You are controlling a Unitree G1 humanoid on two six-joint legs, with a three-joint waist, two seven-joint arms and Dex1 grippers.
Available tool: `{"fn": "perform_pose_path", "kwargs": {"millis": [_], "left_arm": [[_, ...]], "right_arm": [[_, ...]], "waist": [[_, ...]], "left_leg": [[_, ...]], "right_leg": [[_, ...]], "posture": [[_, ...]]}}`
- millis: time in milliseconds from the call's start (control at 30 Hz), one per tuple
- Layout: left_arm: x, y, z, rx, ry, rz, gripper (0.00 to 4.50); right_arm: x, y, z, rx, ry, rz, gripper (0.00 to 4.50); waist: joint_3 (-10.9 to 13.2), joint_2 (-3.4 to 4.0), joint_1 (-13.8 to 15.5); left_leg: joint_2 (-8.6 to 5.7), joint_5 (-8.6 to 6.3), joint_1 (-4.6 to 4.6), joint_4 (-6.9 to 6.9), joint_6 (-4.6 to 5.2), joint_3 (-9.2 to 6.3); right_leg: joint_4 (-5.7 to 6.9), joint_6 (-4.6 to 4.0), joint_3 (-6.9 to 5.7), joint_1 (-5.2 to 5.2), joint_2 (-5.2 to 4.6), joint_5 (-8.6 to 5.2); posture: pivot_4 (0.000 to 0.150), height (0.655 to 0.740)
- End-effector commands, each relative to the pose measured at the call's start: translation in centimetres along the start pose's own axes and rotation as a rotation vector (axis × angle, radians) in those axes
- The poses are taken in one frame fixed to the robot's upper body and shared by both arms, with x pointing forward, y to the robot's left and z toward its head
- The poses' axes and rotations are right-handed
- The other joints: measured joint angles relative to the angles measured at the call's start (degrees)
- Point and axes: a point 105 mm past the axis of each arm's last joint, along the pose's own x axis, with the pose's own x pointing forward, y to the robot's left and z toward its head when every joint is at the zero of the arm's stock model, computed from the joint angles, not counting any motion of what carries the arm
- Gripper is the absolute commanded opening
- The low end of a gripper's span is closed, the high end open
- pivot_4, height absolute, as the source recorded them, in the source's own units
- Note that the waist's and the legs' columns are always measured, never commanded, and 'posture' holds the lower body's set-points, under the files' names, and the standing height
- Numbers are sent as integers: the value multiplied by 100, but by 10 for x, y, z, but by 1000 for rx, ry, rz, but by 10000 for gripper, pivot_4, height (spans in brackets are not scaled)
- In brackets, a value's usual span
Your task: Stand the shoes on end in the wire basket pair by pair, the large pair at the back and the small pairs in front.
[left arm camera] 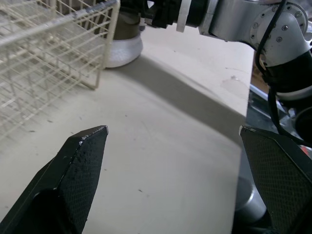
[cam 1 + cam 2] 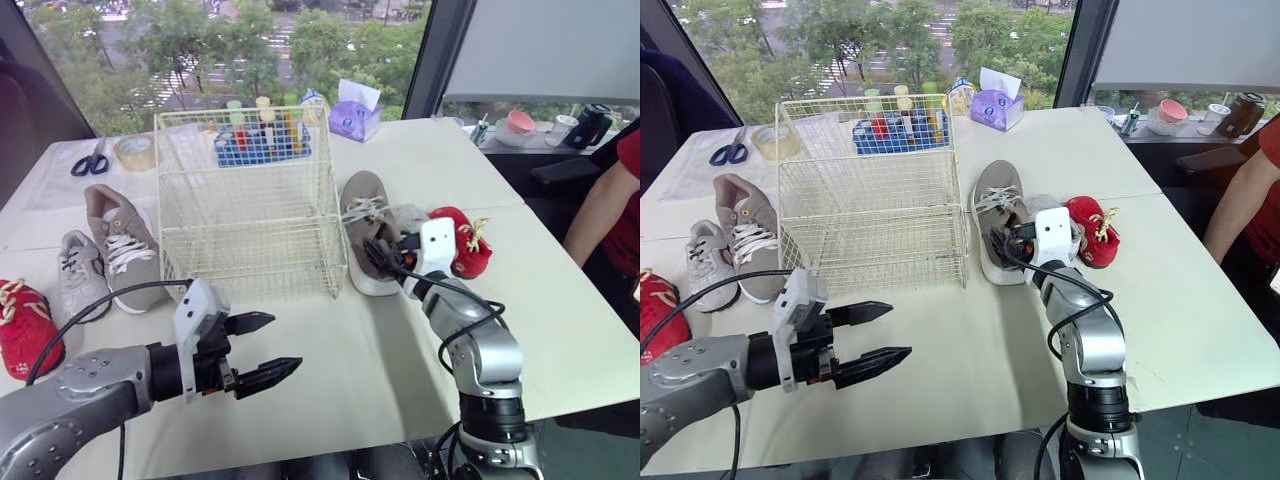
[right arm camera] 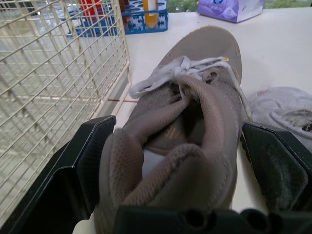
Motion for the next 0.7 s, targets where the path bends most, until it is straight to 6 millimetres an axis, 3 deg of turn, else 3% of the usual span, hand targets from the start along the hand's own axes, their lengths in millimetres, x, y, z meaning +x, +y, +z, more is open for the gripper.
{"fn": "perform_pose_path", "kwargs": {"millis": [33,233,267,333,433,567,633,700], "left_arm": [[2,-1,2,19,-21,-13,45000],[2,4,3,25,-25,-6,45000],[1,5,4,23,-23,-10,45000],[0,6,7,10,-22,-25,45000],[-6,3,17,-70,-52,-88,45000],[-26,12,48,-170,-132,-161,45000],[-33,20,65,-179,-188,-152,45000],[-36,29,80,-168,-241,-132,45000]], "right_arm": [[1,0,-5,-6,-1,-16,31428],[-3,4,-19,-8,41,-24,5461],[-4,1,-18,-5,40,-43,2522],[-6,-3,-10,-10,14,-63,1331],[-8,-10,34,-75,-135,-99,1331],[-31,-7,150,-360,-514,-147,1331],[-45,2,177,-514,-616,-156,1331],[-54,4,191,-573,-670,-168,1331]], "waist": [[-1,-1,1],[-8,-13,-15],[-8,-13,-12],[-8,-13,-8],[-4,-9,7],[41,31,-2],[43,35,13],[25,6,9]], "left_leg": [[1,0,0,0,0,0],[7,-1,1,0,-1,0],[8,-1,1,-2,-1,0],[8,-1,1,-3,-1,-1],[8,0,-4,-3,-1,-3],[3,2,-33,2,2,3],[-5,5,-68,9,5,3],[-12,5,-67,-5,2,-2]], "right_leg": [[0,1,0,0,-1,0],[-2,1,1,0,-3,-1],[-2,1,0,-1,-3,-1],[-2,1,0,-2,-2,-1],[-3,1,0,-8,-4,-1],[-1,3,1,-37,-15,0],[10,4,1,-72,-14,2],[12,34,-1,-69,-5,4]], "posture": [[1500,7400],[1500,7400],[1500,7400],[1500,7400],[1500,7400],[1500,7400],[1500,7400],[1500,7400]]}}
